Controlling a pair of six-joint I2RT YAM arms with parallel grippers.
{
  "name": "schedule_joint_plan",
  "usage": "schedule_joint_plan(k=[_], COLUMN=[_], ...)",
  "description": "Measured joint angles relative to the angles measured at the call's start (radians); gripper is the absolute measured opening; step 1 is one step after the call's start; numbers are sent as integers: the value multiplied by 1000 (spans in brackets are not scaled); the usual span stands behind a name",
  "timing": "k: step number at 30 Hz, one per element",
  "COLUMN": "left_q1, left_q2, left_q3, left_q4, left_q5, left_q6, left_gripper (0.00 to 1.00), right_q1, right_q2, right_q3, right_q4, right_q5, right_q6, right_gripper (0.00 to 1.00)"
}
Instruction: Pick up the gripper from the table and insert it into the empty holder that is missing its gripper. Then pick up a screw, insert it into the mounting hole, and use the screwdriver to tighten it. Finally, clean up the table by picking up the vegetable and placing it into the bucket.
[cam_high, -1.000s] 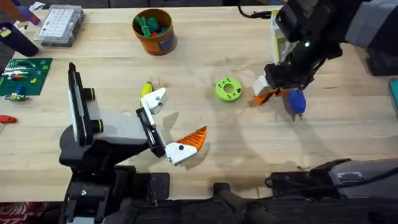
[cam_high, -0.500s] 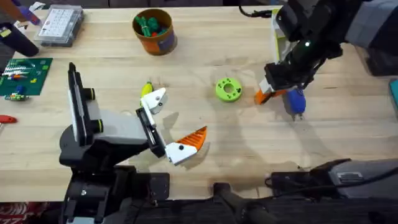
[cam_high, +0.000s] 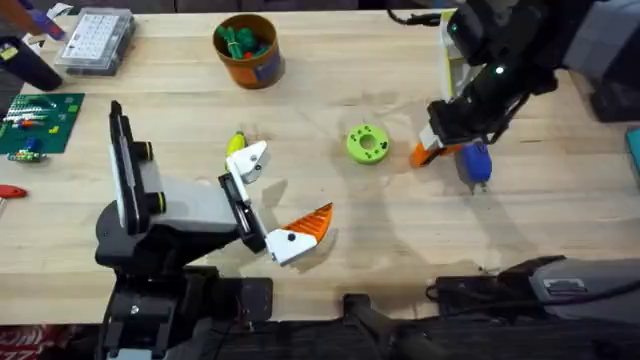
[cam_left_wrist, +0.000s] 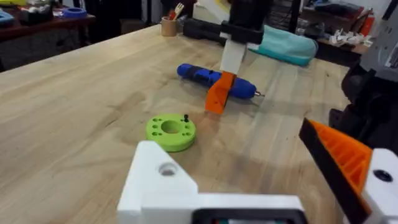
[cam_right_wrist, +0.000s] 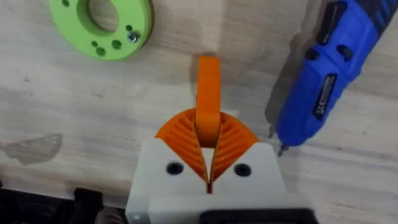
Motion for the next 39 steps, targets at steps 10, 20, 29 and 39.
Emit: schedule_joint_plan(k=[10,20,29,39], left_q1=[0,0,0,0], left_q2=[0,0,0,0], left_q3=[0,0,0,0], left_q4=[0,0,0,0], left_q5=[0,0,0,2], left_q6=[0,0,0,0], left_gripper=[991,991,991,991], right_q1=[0,0,0,-113], right_q2=[-112,-282,-515,-668], right_q3=[104,164,74,-287], right_q4=[-79,20,263,685], right_q5=[-4,-111,-146,-417], right_q6=[0,10,112,263], right_gripper=[8,8,8,7])
